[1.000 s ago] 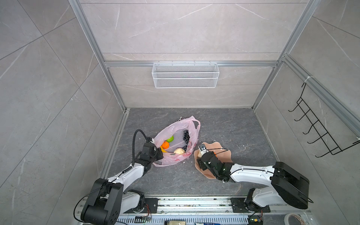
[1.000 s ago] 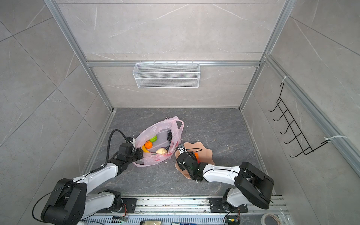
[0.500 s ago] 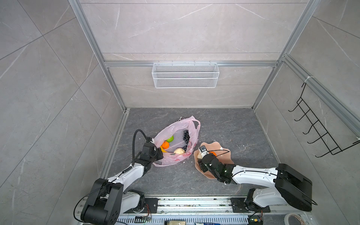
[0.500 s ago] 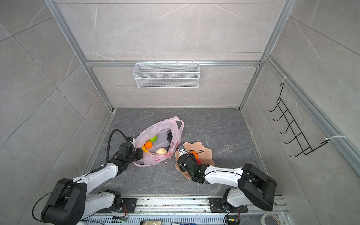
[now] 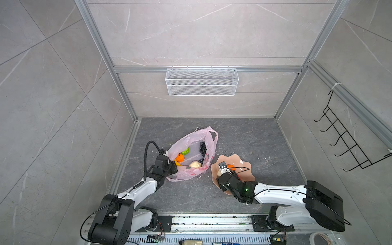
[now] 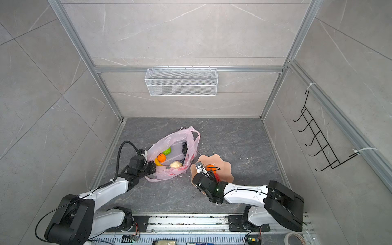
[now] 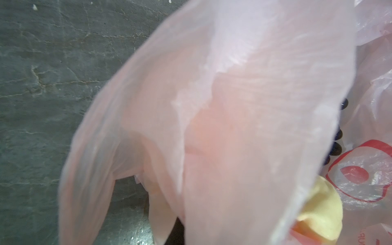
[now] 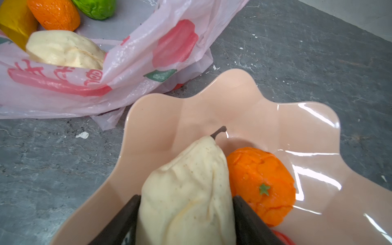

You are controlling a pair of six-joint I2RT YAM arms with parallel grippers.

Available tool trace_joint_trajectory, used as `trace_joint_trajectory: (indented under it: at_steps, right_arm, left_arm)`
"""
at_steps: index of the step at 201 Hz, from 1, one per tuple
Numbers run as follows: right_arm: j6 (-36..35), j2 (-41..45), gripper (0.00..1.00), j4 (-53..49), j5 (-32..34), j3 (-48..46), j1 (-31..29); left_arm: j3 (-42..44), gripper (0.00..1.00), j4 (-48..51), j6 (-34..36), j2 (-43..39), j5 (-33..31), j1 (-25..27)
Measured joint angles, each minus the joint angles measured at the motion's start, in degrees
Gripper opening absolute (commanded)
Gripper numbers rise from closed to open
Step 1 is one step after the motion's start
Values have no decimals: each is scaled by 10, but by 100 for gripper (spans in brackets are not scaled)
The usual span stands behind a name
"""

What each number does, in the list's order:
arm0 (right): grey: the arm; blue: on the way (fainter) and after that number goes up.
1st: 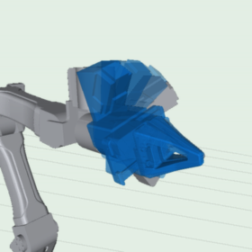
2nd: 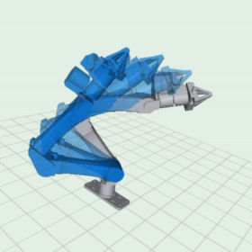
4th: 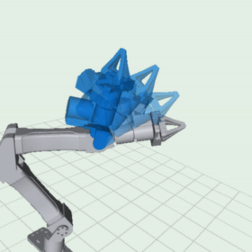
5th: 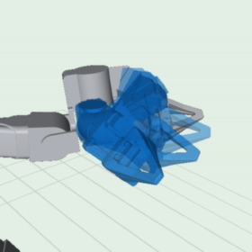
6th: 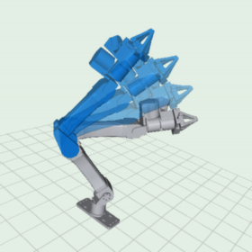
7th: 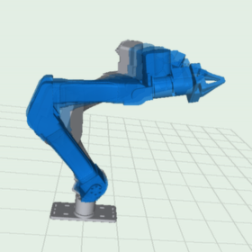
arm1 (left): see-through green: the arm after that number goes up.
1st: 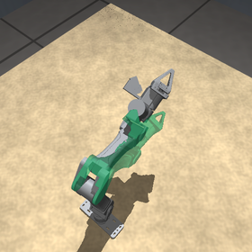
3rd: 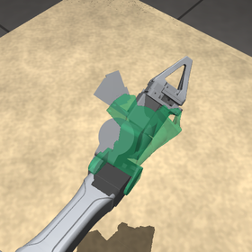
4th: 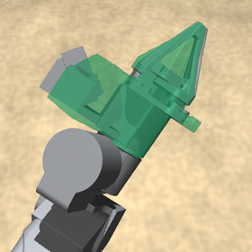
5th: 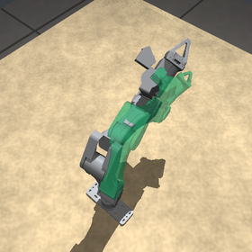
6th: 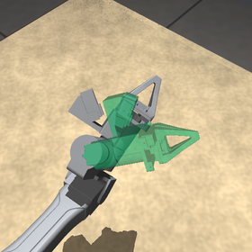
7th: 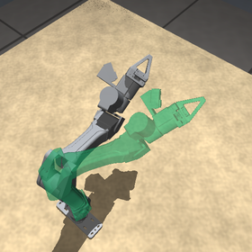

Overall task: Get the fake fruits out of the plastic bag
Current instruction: 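Lower the pear into the bowl and open the right gripper, then move the right gripper back over the bag opening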

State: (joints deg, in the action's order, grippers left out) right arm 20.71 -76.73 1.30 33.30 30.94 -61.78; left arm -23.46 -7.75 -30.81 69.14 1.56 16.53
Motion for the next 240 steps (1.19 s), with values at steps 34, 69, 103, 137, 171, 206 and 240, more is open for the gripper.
trace_joint_trajectory:
  at_steps: [34,69,103,137,171,206,240]
  right_arm:
    - [5,0,76,-4,20,0,-15]
    - [7,20,76,-12,35,0,-20]
    - [14,84,79,-33,45,9,-20]
    - [14,77,77,-74,42,98,-20]
    - [20,-30,76,-120,3,254,-17]
    - [42,-181,74,-200,-80,430,5]
    - [75,-308,74,-283,-159,567,37]
  left_arm:
    - [0,8,0,0,0,0,0]
    - [0,8,0,0,0,0,0]
    - [0,8,0,0,0,0,0]
    - [0,7,0,0,0,0,0]
    - [0,6,0,0,0,0,0]
    - [0,6,0,0,0,0,5]
    - [0,6,2,3,0,0,13]
